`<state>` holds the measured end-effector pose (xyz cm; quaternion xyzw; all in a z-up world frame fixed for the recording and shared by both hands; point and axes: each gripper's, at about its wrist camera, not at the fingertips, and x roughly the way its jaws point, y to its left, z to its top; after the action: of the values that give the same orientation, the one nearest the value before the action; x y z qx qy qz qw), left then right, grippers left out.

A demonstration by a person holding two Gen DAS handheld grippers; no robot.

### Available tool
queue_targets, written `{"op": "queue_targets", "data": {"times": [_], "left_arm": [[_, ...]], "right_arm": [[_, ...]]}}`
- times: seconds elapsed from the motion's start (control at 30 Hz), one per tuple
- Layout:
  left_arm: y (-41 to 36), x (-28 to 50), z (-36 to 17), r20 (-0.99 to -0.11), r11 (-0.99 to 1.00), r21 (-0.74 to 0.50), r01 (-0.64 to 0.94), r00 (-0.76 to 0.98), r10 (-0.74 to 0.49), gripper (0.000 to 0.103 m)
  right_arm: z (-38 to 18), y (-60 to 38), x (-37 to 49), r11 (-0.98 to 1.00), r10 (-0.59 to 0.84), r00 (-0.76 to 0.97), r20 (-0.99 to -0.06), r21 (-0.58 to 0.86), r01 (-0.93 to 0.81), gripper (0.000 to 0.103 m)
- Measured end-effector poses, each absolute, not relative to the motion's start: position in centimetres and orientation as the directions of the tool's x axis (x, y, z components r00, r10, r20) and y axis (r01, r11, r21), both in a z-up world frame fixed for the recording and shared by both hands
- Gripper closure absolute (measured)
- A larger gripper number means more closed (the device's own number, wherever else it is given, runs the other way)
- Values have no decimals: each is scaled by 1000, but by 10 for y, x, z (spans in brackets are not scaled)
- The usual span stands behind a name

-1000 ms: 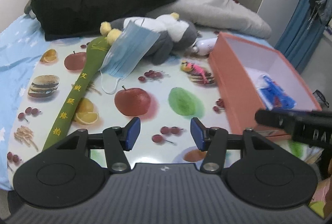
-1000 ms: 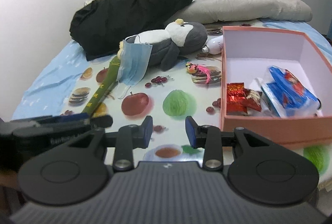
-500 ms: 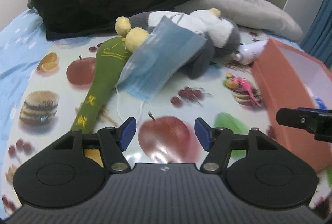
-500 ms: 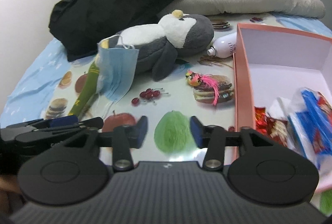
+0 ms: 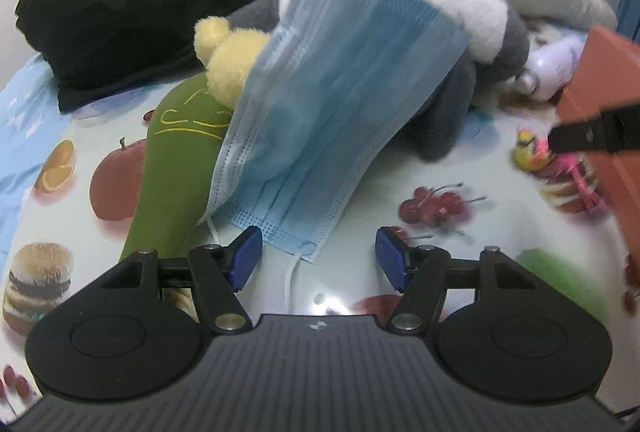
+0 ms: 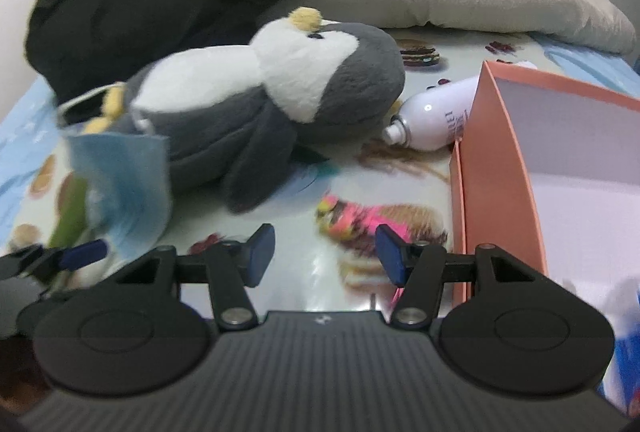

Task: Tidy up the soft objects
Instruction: 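Grasp the blue face mask with the left gripper while the right grasps the yellow toy bird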

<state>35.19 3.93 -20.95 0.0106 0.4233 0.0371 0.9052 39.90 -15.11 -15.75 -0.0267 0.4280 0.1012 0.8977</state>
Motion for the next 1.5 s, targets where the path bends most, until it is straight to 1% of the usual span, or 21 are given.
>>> {"op": "queue_targets", "data": {"times": [0.1,0.23,0.3,0.37,0.43,0.47,0.5,0.53,0.57,0.6,0.63,0.67,0.7,0.73,0.8,0.87,1.03,1.5], "left_arm": [[47,357,-213,-761,998,30,-60,646,61,35],[53,364,-214,-763,999,9,-54,645,42,35],[55,365,-215,-763,999,-1,-49,645,31,37],[53,364,-216,-757,1000,5,-27,653,22,43],[50,363,-216,-756,1000,8,-8,655,11,52],[48,363,-216,-755,1000,9,-1,655,7,55],[47,363,-215,-756,1000,6,6,655,0,61],[46,362,-215,-757,1000,0,9,654,-6,67],[45,362,-214,-757,1000,-6,10,653,-11,70],[44,362,-214,-756,1000,-9,8,654,-12,76],[43,361,-214,-756,1000,-12,5,655,-12,84],[41,360,-214,-755,1000,-17,5,656,-16,88],[40,359,-213,-756,1000,-22,4,654,-20,97],[38,357,-213,-758,1000,-29,2,652,-23,98],[37,353,-212,-763,999,-44,-9,646,-27,100],[36,347,-210,-768,998,-66,-20,640,-38,100],[34,321,-205,-780,989,-137,-50,621,-77,100],[23,221,-188,-801,974,-214,-69,583,-134,100]], "right_arm": [[-172,-151,414,979,129,622,-772,-2,-205,45],[-195,-155,427,981,127,579,-805,16,-193,45],[-200,-156,428,984,114,583,-805,11,-178,45],[-203,-155,428,986,119,588,-800,25,-165,45],[-205,-151,429,985,124,585,-801,30,-168,45],[-206,-149,430,985,122,589,-799,26,-169,44],[-206,-147,430,986,122,594,-796,27,-166,45],[-206,-147,430,986,124,597,-793,31,-163,46],[-206,-146,430,986,123,599,-791,30,-162,50],[-206,-146,430,987,120,601,-790,27,-161,59],[-205,-145,429,986,118,601,-790,24,-162,65],[-204,-145,429,986,116,599,-792,21,-163,76],[-203,-144,429,986,113,596,-795,17,-165,84],[-203,-144,429,986,114,593,-797,16,-168,85],[-199,-145,424,986,114,589,-800,16,-168,90],[-199,-146,420,986,113,584,-804,17,-168,91],[-194,-147,400,983,129,575,-808,27,-183,93],[-183,-148,301,966,161,538,-828,20,-257,95]]}}
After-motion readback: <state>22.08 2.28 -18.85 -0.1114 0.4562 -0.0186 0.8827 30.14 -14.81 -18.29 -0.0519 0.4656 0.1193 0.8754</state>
